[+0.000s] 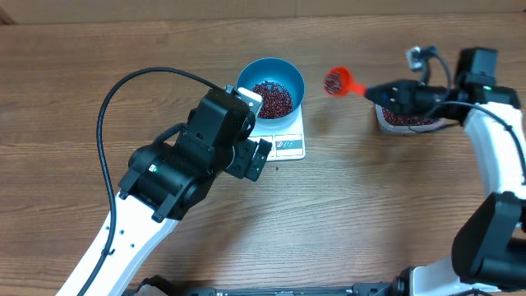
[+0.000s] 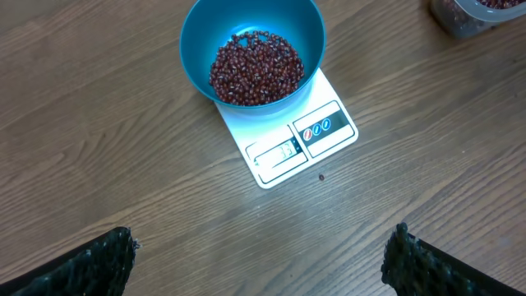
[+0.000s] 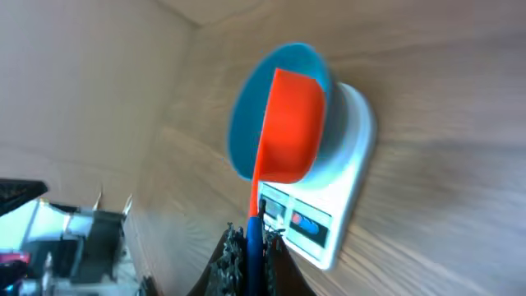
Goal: Scoop item into bowl and weigh 150g on scale
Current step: 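Carry the filled scoop left over the teal bowl on the scale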
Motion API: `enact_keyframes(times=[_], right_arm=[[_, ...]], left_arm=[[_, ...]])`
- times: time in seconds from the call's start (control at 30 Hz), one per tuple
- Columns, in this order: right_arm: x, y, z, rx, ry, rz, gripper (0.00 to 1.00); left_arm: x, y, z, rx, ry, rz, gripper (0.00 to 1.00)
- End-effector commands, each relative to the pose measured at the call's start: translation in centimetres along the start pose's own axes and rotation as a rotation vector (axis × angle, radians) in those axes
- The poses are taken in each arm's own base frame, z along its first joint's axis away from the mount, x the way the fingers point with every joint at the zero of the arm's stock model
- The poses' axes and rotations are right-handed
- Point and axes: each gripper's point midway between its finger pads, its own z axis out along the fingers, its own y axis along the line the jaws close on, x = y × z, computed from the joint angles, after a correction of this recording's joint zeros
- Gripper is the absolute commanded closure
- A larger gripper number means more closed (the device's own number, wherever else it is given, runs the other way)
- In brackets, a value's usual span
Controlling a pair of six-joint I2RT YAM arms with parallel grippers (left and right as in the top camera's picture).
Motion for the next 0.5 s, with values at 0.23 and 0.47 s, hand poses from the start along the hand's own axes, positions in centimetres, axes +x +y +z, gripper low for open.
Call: enact_keyframes(times=[0.23,0.47], right_arm=[[-0.4,4.8,6.4,0.047,0.032,-0.056,0.96],[-0.1,5.6,9.4,0.198,0.040,-0.125,0.96]], left_arm=[[-0.2,0.1,0.1,0.004,-0.002,0.010,0.01],[-0.2,0.1,0.1,0.004,-0.001,0.010,0.00]])
